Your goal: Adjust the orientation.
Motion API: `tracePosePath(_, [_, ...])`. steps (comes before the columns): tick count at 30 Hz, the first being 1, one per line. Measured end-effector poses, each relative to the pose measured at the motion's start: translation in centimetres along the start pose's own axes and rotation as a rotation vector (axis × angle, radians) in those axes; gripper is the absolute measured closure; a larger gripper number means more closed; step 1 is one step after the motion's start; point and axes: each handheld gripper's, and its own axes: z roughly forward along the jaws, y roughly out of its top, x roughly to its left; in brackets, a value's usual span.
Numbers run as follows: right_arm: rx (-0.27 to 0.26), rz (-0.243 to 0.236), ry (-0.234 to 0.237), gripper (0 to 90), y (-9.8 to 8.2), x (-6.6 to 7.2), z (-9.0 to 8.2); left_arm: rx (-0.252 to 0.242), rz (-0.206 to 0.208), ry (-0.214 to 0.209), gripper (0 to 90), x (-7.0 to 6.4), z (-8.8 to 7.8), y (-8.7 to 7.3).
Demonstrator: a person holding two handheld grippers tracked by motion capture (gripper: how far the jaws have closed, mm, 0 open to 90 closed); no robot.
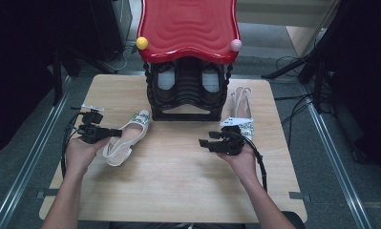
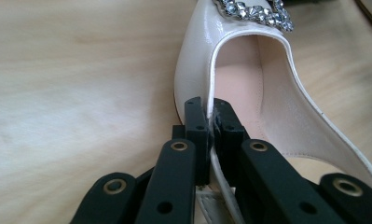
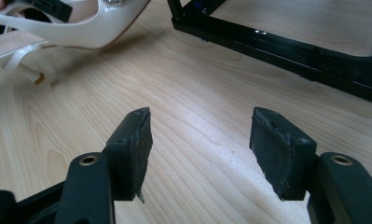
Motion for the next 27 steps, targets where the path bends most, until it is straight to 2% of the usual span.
tracePosePath(1, [0.000,0.002,0.007,39.4,0.0,0.1,0.1,0.003,0.015,-0.004,87.5,-0.3,0.0,-0.1])
tracePosePath(4, [0.011,-0.018,0.013,39.5,0.0,0.6,0.5,-0.008,0.013,-0.044,87.5,-1.1,0.2,-0.4])
tracePosePath(9, [0.007,-0.020,0.017,39.5,0.0,1.0,0.6,0.004,0.034,-0.074,87.5,-2.2,0.7,-0.5])
tracePosePath(19, [0.016,-0.020,0.002,39.7,-0.7,1.3,0.5,0.047,0.126,-0.144,87.3,-6.2,3.0,0.0])
tracePosePath(21, [0.020,-0.021,-0.003,39.7,-0.9,1.3,0.4,0.037,0.137,-0.152,87.3,-6.9,3.6,0.2])
tracePosePath(23, [0.022,-0.031,-0.010,40.3,-1.1,1.4,0.3,0.049,0.140,-0.175,87.3,-7.5,4.3,0.3])
tracePosePath(27, [0.019,-0.033,-0.022,40.9,-1.6,1.6,0.1,0.070,0.162,-0.184,87.2,-8.7,5.5,0.4])
